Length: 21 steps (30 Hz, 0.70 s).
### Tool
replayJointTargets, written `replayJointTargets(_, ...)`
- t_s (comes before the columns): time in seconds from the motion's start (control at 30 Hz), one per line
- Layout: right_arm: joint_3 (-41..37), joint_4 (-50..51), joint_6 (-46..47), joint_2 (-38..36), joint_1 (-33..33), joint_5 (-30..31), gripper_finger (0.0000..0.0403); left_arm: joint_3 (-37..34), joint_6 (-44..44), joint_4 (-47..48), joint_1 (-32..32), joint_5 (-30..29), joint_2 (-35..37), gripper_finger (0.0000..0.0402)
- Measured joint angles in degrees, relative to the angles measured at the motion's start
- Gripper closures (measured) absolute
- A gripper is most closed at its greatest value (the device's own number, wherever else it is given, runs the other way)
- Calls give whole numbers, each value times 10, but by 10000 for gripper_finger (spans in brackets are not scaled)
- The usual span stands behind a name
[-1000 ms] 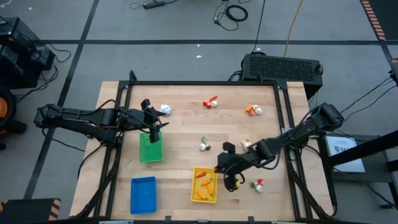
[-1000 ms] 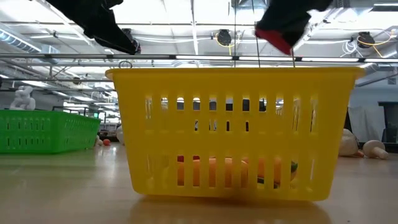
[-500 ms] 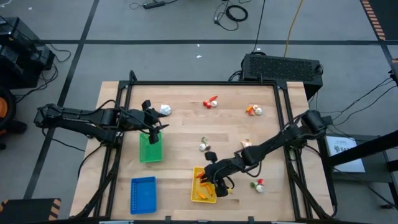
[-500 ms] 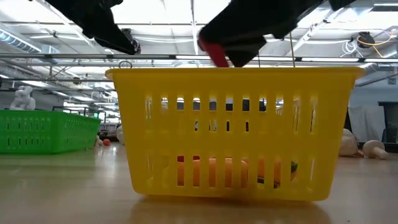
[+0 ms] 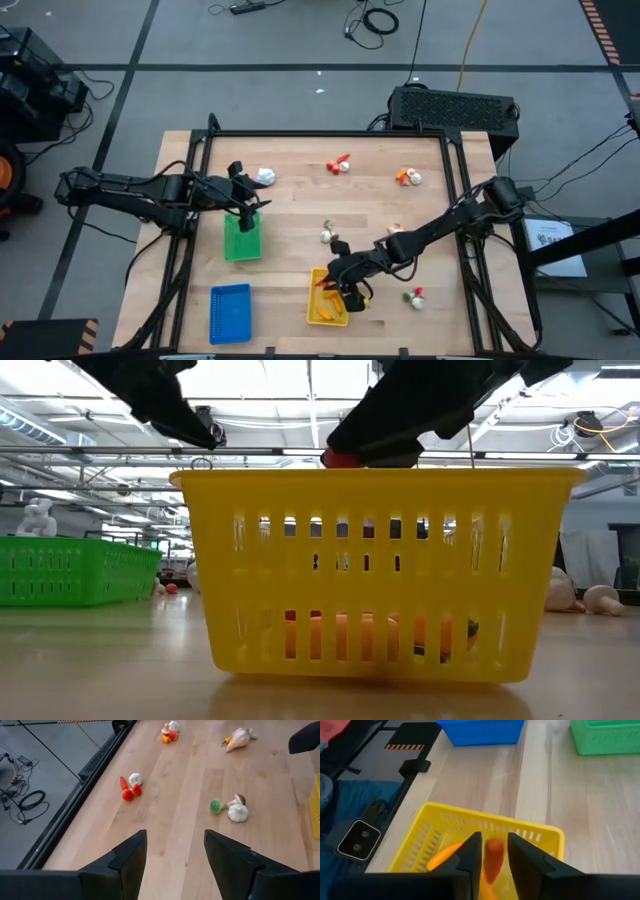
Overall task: Sort produce into baskets
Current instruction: Put the red chili pepper into the yellow basket
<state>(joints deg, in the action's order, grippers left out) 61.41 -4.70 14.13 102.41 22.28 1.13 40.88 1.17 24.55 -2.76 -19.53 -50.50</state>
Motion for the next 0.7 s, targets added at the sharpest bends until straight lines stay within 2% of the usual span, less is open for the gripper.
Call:
replayJointTargets(0.17,0,7,2,0,-2,0,294,0,0,5,0,0,0,196)
replayJointTargets(0.37,0,40,-7,-12,-8,0,287,0,0,5,0,0,0,196)
replayJointTargets(0.57,0,133,-9,-82,-17,0,287,0,6,5,3,-1,0,196)
replayJointTargets(0.7,0,191,-17,-147,-26,3,287,0,53,6,20,-2,0,196)
